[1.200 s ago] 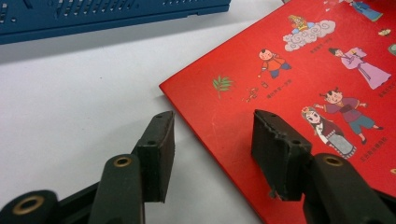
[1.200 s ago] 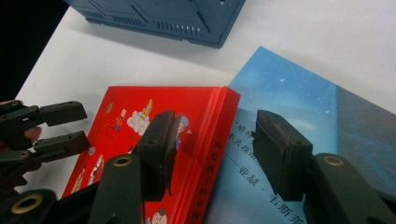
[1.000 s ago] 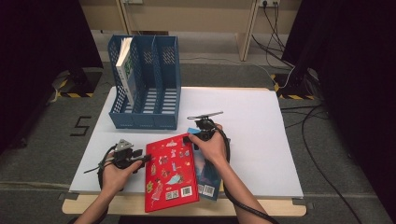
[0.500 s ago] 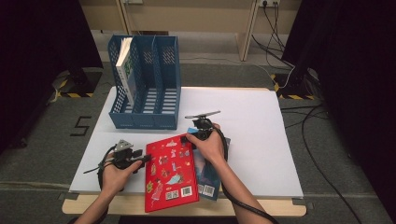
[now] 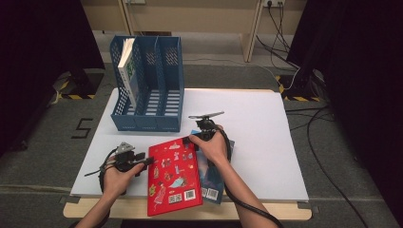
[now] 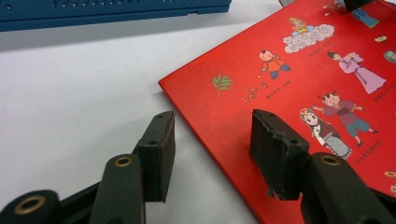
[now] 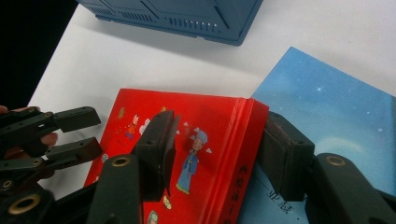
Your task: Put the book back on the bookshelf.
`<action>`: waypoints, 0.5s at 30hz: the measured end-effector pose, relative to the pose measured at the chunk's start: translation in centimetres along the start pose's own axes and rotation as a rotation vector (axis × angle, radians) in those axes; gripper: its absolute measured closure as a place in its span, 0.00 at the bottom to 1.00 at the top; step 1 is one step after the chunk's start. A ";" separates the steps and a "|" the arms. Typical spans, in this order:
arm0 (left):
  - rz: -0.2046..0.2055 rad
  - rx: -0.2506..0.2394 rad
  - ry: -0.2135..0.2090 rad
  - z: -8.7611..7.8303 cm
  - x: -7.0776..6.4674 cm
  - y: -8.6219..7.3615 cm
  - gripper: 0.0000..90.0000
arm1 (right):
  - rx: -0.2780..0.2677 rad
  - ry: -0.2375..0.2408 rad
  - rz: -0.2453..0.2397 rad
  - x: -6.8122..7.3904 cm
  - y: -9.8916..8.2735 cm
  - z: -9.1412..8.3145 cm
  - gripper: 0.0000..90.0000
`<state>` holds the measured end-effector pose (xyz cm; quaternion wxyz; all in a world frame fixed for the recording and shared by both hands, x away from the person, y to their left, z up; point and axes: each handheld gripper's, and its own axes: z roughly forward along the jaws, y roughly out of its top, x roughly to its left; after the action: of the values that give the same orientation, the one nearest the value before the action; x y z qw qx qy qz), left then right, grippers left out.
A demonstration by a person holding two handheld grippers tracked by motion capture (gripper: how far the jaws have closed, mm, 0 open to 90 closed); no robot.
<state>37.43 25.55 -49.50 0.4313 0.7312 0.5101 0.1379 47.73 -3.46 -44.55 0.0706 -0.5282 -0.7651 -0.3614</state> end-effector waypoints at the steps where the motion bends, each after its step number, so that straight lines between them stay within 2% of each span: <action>1: 0.001 0.000 0.000 0.0 0.0 0.0 0.56 | 0.000 0.006 0.003 -0.1 0.0 0.0 0.54; 5: 0.000 0.001 0.002 0.0 0.0 0.0 0.56 | 0.001 0.013 0.010 -0.2 0.2 0.1 0.56; 8: -0.002 -0.002 0.000 0.0 0.0 0.0 0.56 | 0.011 0.002 0.015 -0.2 0.3 0.1 0.61; 15: -0.003 -0.004 0.002 -0.1 0.0 -0.1 0.56 | 0.007 0.023 0.045 -0.4 0.5 -0.1 0.67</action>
<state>37.33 25.59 -49.52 0.4324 0.7295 0.5115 0.1388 48.28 -3.76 -44.45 0.0893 -0.5408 -0.7536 -0.3629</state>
